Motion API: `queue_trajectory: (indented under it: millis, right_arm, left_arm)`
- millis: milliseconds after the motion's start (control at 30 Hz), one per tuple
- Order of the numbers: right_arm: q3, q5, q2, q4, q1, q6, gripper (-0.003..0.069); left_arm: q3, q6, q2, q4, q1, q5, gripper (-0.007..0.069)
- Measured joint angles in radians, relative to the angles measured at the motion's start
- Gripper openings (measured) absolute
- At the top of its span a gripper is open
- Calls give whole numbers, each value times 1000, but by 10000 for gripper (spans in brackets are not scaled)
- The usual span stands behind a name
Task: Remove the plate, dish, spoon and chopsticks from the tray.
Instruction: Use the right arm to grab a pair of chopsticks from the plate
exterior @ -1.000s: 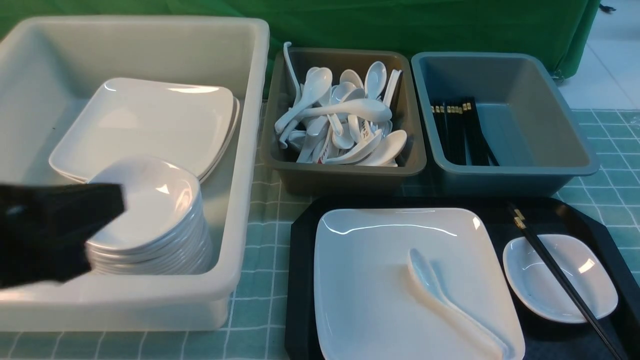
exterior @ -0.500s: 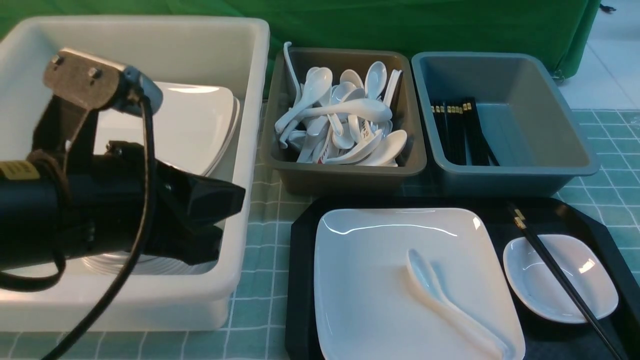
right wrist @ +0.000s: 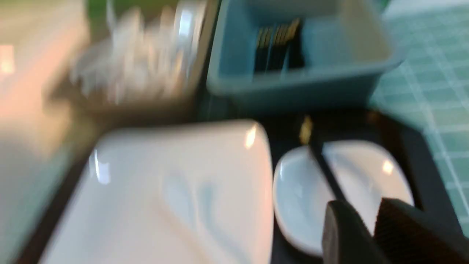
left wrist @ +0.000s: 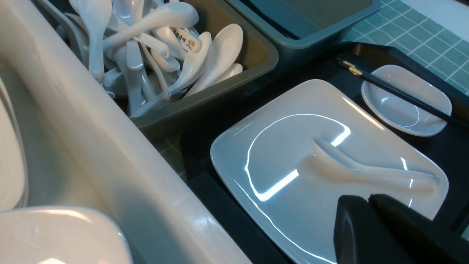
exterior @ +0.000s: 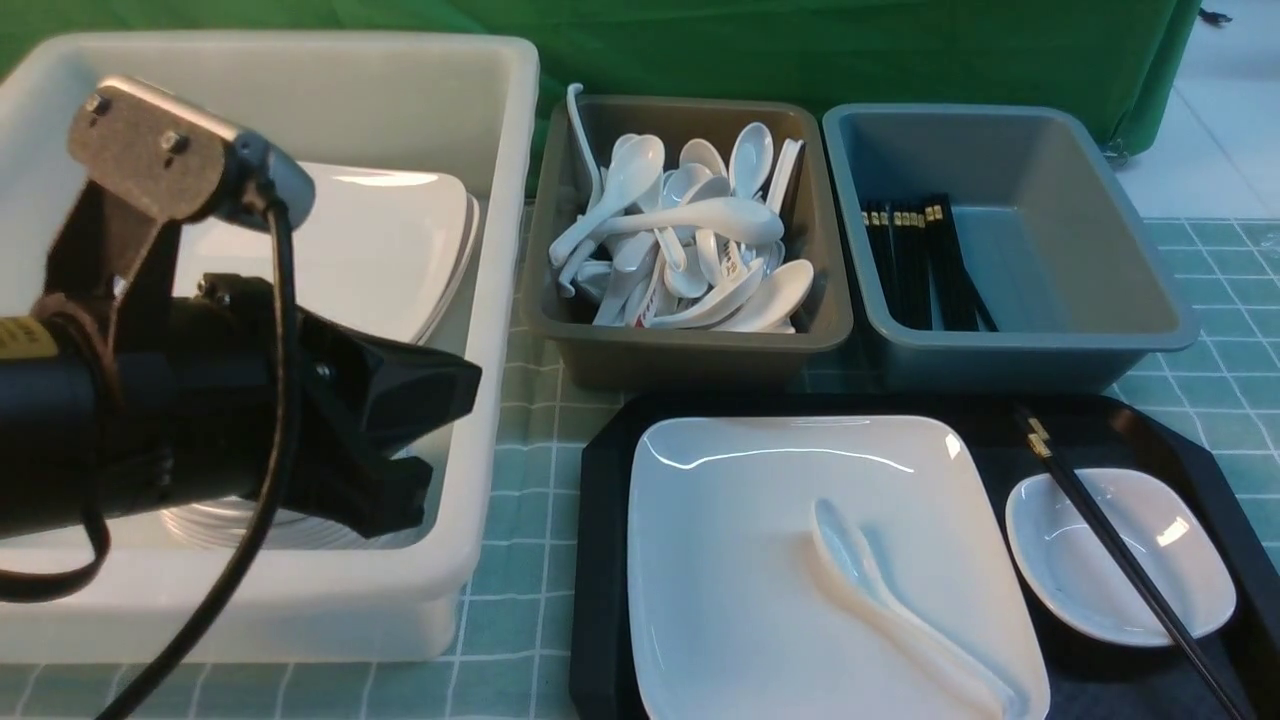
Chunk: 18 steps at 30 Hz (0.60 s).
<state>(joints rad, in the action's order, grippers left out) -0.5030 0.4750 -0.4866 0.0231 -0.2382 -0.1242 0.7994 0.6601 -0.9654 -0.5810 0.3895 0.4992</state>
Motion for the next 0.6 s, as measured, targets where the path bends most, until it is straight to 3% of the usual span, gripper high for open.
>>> queue_trajectory:
  millis: [133,267,400,600]
  right_arm:
    - [-206,223,-291,-35,-74,99,190]
    - [-339,354,-567,-46,-85,207,231]
    - [-382,349,-729,-53,-75,251,276]
    - [-427,318,-964,-39,29,275,373]
  left_arm:
    - [0,6,5,-4,0,20,17]
    - [0,18,57,-8,0,62,17]
    - [0,25,124,-16,0,70,17]
    - [-23,62,238,-21,0,77,17]
